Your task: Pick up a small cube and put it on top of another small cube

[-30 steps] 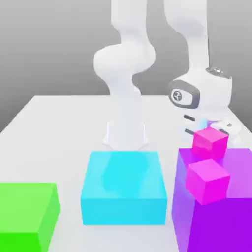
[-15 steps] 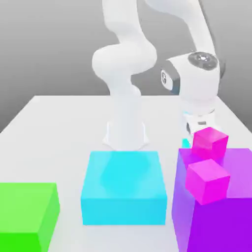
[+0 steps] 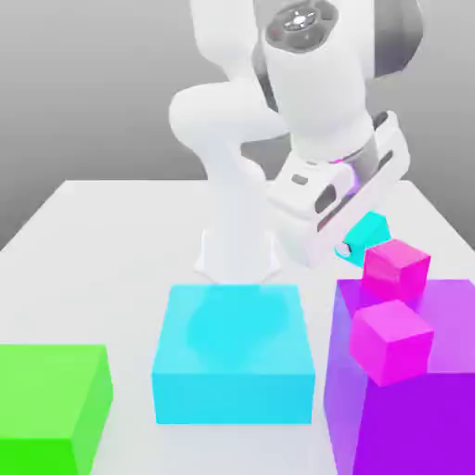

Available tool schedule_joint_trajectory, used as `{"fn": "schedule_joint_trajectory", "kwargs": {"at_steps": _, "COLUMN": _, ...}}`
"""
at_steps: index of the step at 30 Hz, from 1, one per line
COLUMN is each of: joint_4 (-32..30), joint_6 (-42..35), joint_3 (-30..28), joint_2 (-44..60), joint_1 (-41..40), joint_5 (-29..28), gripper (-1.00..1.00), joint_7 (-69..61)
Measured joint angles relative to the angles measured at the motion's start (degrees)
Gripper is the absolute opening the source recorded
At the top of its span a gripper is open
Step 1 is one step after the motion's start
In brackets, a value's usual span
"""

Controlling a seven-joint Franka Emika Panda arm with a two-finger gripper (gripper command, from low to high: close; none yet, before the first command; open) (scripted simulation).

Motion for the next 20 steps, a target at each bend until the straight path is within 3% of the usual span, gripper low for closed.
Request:
{"fn": "schedule_joint_trajectory", "kwargs": {"at_steps": 6, "joint_4": 8.97, "joint_6": -6.19, "joint_3": 2.55, "joint_2": -2.18, "joint_1": -2.03, "joint_5": -7.9, "gripper": -1.0, "joint_7": 5.45}}
{"fn": "schedule_joint_trajectory", "kwargs": {"at_steps": 12, "joint_4": 11.68, "joint_6": -2.05, "joint_3": 7.92, "joint_2": 0.56, "joint_1": 1.02, "joint_5": -17.81, "gripper": -1.0, "joint_7": -1.18}}
{"fn": "schedule_joint_trajectory", "kwargs": {"at_steps": 16, "joint_4": 7.93, "joint_6": 5.63, "joint_3": 9.06, "joint_2": 3.79, "joint_1": 1.76, "joint_5": -19.95, "gripper": -1.0, "joint_7": -3.06}}
{"fn": "schedule_joint_trajectory", "kwargs": {"at_steps": 17, "joint_4": 6.6, "joint_6": 7.77, "joint_3": 9.11, "joint_2": 4.59, "joint_1": 1.75, "joint_5": -19.99, "gripper": 1.0, "joint_7": -3.16}}
{"fn": "schedule_joint_trajectory", "kwargs": {"at_steps": 20, "joint_4": 6.6, "joint_6": 7.77, "joint_3": 9.11, "joint_2": 4.59, "joint_1": 1.75, "joint_5": -19.99, "gripper": 1.0, "joint_7": -3.16}}
